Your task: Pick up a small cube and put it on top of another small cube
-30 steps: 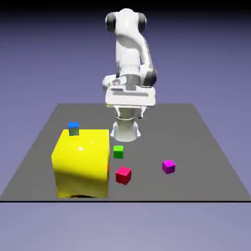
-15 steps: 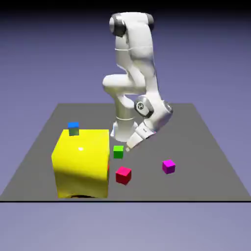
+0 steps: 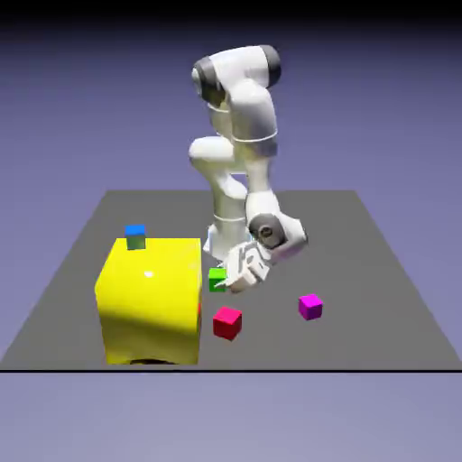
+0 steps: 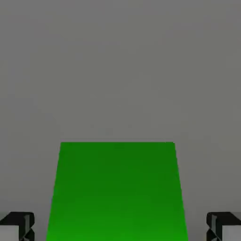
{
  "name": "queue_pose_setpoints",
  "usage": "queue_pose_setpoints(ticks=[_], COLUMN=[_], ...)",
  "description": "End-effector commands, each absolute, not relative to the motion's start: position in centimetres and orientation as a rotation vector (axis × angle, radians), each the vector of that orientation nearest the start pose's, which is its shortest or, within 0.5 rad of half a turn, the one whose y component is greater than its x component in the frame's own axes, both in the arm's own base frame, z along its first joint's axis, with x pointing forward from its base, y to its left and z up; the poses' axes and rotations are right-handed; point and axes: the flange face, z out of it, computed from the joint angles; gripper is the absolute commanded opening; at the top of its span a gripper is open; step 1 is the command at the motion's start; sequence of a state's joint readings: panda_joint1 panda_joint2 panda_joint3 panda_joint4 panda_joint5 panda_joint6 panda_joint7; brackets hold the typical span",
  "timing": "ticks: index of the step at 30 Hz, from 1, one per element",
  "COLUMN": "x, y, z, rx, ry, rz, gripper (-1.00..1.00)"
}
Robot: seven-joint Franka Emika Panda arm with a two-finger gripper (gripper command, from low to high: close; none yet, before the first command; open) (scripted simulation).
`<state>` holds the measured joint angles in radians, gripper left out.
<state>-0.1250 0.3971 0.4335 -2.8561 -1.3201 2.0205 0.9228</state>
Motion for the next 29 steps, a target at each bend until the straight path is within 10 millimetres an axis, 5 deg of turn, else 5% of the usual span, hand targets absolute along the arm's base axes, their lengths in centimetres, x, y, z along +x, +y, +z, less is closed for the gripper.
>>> queue_pose_setpoints(ticks=[1,7,14,21,26,27,29], x=[21.5,21.5,31.6,41.2,41.3,41.3,41.4], y=[5.1,8.7,11.1,11.3,7.2,7.2,8.3], z=[8.7,12.7,14.8,18.3,13.6,13.6,15.0], rx=[2.040,2.041,2.020,2.017,2.017,2.017,2.017], ry=[0.805,0.806,0.854,0.852,0.852,0.852,0.850], rz=[-0.469,-0.469,-0.447,-0.443,-0.443,-0.443,-0.442], gripper=[-1.00,-1.00,-1.00,-1.00,-1.00,1.00,1.00])
